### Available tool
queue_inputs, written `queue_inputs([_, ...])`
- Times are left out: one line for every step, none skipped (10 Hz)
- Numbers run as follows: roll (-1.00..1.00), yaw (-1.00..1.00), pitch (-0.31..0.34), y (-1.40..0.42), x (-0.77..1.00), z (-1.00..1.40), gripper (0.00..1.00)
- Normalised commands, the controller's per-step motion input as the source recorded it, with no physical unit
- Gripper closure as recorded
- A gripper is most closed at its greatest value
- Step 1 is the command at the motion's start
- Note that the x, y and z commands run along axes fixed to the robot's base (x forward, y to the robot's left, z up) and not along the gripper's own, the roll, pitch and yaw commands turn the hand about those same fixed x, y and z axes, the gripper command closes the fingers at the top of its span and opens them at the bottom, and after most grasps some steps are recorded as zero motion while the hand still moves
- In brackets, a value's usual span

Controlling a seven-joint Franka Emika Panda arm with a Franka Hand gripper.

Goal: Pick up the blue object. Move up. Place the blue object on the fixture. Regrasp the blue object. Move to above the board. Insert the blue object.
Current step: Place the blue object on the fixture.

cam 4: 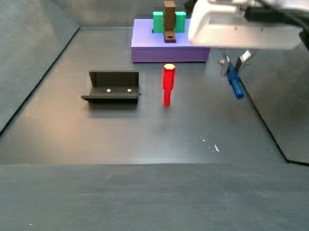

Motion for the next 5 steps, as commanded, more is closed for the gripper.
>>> queue_inputs([-0.65,-0.19,0.151,0.00,0.32,0.68,1.00])
queue_inputs([-0.80,-0.16,0.146,0.00,0.34,0.76,1.00])
queue_inputs([-0.85,-0.13,0.111,0.00,0.36,0.71,1.00])
queue_inputs([-0.62,-0.31,0.137,-0.13,0.73,0.41,1.00])
queue_inputs([-0.55,-0.30,0.166,-0.07,0.79,0.32,1.00])
